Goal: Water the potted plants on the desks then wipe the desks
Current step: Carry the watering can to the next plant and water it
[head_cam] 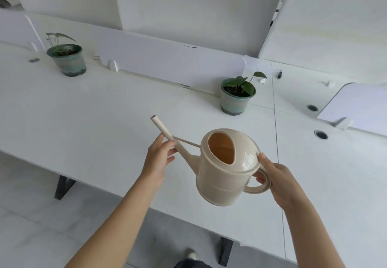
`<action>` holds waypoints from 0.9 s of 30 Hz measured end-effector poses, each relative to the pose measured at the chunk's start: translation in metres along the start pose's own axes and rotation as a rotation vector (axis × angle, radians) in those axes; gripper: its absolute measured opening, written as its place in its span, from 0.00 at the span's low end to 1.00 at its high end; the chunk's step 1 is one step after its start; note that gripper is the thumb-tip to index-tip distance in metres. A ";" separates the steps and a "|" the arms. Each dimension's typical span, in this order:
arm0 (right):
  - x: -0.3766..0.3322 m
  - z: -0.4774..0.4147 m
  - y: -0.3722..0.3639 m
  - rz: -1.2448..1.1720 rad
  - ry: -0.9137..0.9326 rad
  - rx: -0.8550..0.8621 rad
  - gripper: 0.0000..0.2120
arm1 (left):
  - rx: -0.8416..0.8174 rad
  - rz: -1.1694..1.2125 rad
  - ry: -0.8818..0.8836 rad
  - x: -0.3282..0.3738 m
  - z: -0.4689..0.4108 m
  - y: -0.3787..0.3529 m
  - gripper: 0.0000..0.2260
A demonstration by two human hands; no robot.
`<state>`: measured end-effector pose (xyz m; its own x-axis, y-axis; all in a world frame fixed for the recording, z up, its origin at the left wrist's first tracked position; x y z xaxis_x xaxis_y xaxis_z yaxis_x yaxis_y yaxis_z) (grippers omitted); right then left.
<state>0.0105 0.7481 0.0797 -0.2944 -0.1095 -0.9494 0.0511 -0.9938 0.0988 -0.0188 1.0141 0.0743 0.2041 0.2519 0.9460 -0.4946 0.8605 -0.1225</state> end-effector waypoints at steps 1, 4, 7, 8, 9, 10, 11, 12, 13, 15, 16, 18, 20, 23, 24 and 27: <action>-0.001 -0.008 0.002 -0.015 -0.006 0.022 0.18 | -0.014 -0.023 0.000 0.002 -0.011 -0.007 0.13; -0.005 -0.030 0.006 -0.045 -0.016 0.054 0.18 | -0.053 -0.057 -0.012 0.009 -0.042 -0.030 0.13; -0.010 -0.044 0.013 -0.077 -0.047 0.114 0.18 | -0.074 -0.058 0.012 0.012 -0.067 -0.054 0.16; -0.011 -0.048 0.017 -0.089 -0.048 0.138 0.18 | -0.085 -0.057 0.022 0.013 -0.074 -0.062 0.16; -0.012 -0.052 0.020 -0.097 -0.048 0.160 0.18 | -0.097 -0.059 0.027 0.013 -0.081 -0.071 0.16; -0.014 -0.054 0.022 -0.100 -0.049 0.183 0.18 | -0.112 -0.060 0.028 0.014 -0.088 -0.079 0.15; -0.014 -0.056 0.023 -0.100 -0.050 0.208 0.18 | -0.132 -0.064 0.027 0.014 -0.095 -0.087 0.13; -0.014 -0.058 0.025 -0.100 -0.055 0.233 0.17 | -0.160 -0.063 0.029 0.014 -0.102 -0.097 0.10; -0.014 -0.059 0.027 -0.108 -0.071 0.267 0.17 | -0.196 -0.064 0.039 0.012 -0.109 -0.106 0.09; -0.015 -0.058 0.032 -0.131 -0.101 0.363 0.17 | -0.280 -0.057 0.061 0.009 -0.118 -0.124 0.12; -0.016 -0.058 0.035 -0.143 -0.100 0.407 0.17 | -0.320 -0.041 0.062 0.009 -0.122 -0.133 0.14; -0.022 -0.055 0.038 -0.162 -0.107 0.498 0.17 | -0.399 -0.014 0.073 0.009 -0.129 -0.147 0.15; -0.027 -0.055 0.039 -0.173 -0.118 0.579 0.16 | -0.466 -0.006 0.105 0.010 -0.138 -0.161 0.19; -0.034 -0.057 0.038 -0.181 -0.143 0.677 0.18 | -0.522 -0.016 0.134 0.007 -0.150 -0.180 0.23; -0.035 -0.058 0.037 -0.182 -0.149 0.704 0.18 | -0.545 -0.032 0.132 0.005 -0.154 -0.186 0.24; -0.035 -0.062 0.031 -0.194 -0.170 0.766 0.18 | -0.596 -0.073 0.157 0.000 -0.165 -0.202 0.26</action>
<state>0.0814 0.7222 0.0975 -0.3753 0.1262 -0.9183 -0.6659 -0.7258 0.1724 0.2204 0.9138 0.0495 0.3634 0.2064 0.9085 0.0730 0.9659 -0.2486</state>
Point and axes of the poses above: each hand's wrist, its own z-axis away from the middle knuckle, its own y-axis out of the back of the hand, x = y × z, the point moved 5 cm from there along -z, towards the middle knuckle, and after that the axes turned 6 degrees about x, right-handed, at the moved point
